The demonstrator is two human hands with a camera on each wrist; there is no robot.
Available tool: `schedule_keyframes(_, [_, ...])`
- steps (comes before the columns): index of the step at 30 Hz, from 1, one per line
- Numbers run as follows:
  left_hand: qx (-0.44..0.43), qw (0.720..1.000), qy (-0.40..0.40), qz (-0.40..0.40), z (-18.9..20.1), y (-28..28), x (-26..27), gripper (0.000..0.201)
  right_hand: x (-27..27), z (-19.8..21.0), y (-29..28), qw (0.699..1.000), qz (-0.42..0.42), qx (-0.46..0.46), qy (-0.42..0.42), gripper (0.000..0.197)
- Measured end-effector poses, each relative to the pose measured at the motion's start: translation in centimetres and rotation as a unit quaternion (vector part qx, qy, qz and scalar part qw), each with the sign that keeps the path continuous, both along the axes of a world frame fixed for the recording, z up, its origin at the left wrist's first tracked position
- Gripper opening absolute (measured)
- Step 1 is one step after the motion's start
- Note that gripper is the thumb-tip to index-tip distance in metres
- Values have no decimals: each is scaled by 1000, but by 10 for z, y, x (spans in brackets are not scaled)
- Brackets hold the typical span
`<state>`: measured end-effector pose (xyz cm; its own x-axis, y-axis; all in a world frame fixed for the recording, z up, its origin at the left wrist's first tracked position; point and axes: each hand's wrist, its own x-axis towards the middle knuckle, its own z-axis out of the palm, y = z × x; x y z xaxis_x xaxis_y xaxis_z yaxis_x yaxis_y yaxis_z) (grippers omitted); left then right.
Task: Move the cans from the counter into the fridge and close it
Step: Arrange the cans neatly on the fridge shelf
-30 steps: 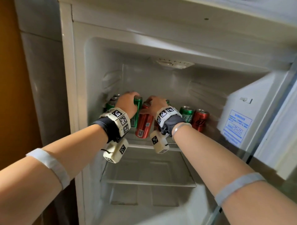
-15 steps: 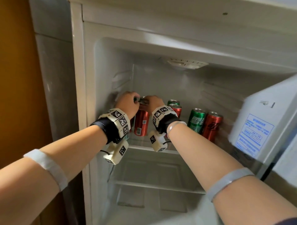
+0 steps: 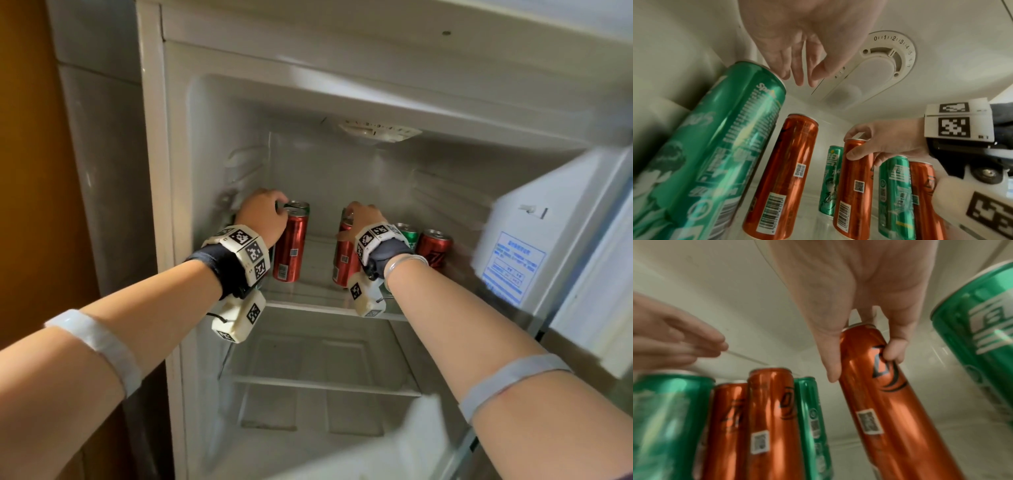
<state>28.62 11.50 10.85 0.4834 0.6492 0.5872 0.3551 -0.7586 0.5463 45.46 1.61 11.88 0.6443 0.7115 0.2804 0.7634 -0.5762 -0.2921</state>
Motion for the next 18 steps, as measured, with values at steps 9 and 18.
schedule_keyframes(9, [-8, 1000, 5, -1, -1, -9, -11, 31, -53, 4, -3, 995, 95, 32, 27, 44])
schedule_keyframes(18, [-28, 999, 23, -2, -10, -6, -21, 40, -86, -13, 35, 992, 102, 76, 22, 45])
